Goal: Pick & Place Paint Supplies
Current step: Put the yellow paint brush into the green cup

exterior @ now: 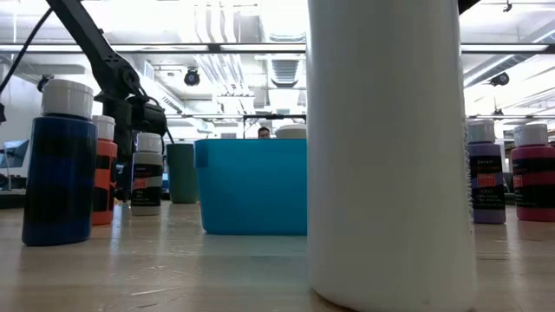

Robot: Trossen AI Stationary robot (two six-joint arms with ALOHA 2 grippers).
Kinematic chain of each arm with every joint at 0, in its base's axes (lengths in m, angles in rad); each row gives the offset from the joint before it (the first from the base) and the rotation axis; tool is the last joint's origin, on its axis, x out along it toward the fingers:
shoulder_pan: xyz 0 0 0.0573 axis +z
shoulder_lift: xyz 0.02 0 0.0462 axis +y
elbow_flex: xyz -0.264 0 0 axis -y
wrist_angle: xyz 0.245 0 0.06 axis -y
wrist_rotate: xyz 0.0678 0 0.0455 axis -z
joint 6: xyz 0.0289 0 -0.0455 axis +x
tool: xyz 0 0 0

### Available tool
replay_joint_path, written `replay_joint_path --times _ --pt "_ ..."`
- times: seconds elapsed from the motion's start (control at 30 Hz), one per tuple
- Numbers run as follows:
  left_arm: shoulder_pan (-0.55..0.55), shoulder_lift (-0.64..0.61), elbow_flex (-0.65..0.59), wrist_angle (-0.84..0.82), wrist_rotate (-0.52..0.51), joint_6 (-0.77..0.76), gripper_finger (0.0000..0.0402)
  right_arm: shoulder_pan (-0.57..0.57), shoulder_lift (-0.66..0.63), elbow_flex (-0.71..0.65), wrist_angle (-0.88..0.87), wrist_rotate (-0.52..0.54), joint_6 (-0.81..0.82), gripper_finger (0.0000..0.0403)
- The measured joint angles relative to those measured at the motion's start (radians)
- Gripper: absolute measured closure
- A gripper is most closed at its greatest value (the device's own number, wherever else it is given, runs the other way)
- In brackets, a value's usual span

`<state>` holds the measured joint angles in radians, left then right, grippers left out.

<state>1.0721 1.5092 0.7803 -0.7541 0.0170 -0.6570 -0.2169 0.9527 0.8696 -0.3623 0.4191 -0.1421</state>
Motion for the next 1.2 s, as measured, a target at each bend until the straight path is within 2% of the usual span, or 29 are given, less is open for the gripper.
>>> replay_joint_path --times 0.2,0.33,0.67,0.9,1.2 --pt "0.000 0.001 0.000 0.004 -0.003 -0.018 0.0194 0.000 0.000 0.000 0.000 0.000 0.000 0.0346" --pt "0.000 0.001 0.000 0.003 -0.008 -0.022 0.0213 0.000 0.000 0.000 -0.001 0.000 0.002 0.0333" --pt "0.000 0.001 -0.001 0.006 -0.023 -0.021 0.0311 0.000 0.000 0.000 -0.001 0.000 0.000 0.0304" --pt "0.000 0.001 -0.003 0.008 -0.022 0.014 0.0392 0.000 0.000 0.000 -0.001 0.000 0.000 0.0300" --pt "0.000 -0.017 -0.020 0.012 -0.019 0.044 0.0398 0.000 0.000 0.000 -0.001 0.000 0.000 0.0334"
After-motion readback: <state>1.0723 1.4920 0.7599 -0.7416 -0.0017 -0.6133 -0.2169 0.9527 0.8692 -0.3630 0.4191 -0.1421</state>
